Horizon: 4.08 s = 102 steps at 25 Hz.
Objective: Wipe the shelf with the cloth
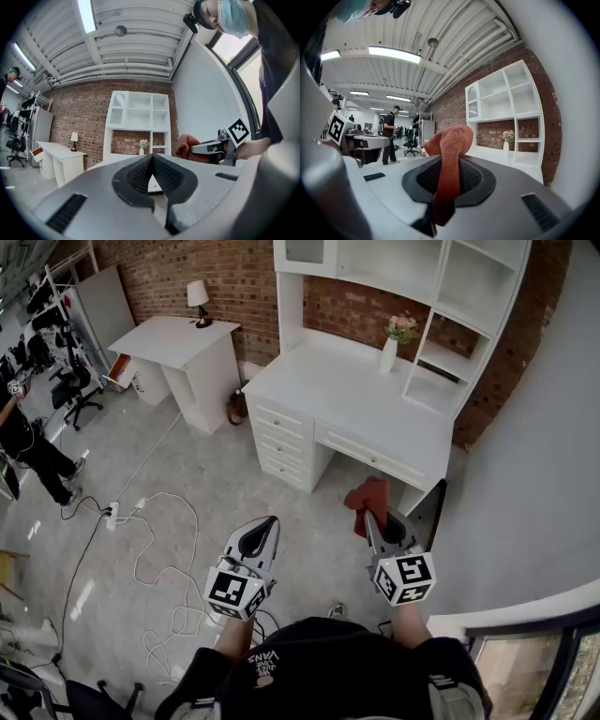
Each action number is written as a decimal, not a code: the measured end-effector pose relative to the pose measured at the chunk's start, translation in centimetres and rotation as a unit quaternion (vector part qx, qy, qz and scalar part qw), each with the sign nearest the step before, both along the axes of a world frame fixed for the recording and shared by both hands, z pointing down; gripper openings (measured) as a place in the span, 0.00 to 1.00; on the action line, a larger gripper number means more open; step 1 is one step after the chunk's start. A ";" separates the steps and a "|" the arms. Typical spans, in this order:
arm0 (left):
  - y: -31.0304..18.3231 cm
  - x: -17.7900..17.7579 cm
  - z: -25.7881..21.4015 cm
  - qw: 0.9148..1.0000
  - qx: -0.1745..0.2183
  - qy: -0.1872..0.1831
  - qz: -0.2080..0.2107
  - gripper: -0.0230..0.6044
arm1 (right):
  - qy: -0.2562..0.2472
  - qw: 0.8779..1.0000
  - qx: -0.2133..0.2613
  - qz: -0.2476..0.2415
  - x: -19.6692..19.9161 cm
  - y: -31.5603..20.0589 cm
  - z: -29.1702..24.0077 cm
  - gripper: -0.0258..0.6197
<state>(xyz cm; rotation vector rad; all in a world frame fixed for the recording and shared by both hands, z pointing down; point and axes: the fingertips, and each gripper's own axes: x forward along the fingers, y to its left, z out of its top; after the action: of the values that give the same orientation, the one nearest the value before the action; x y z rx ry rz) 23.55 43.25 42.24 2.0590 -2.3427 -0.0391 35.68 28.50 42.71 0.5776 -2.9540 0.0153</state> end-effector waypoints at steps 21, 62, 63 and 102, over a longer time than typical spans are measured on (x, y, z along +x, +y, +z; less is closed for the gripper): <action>-7.3 -7.6 1.9 1.000 -0.006 0.021 -0.010 0.05 | -0.014 0.999 -0.039 -0.027 -8.6 -7.4 1.5 0.13; -31.7 -32.5 2.1 0.990 -0.012 0.011 0.143 0.05 | -0.032 0.992 -0.035 0.118 -29.4 -27.0 1.3 0.13; -32.0 -33.2 2.2 0.988 -0.013 0.012 0.151 0.05 | -0.032 0.991 -0.035 0.127 -29.9 -27.0 1.4 0.13; -59.3 -33.0 3.3 0.976 -0.010 0.008 0.216 0.05 | -0.026 0.989 -0.001 0.147 -31.3 -51.6 1.2 0.13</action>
<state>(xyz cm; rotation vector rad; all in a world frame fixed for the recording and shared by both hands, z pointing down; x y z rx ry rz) -9.46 -16.09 45.50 2.4920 -1.8249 -0.0224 4.38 -23.06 43.89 1.0200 -2.8877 0.0621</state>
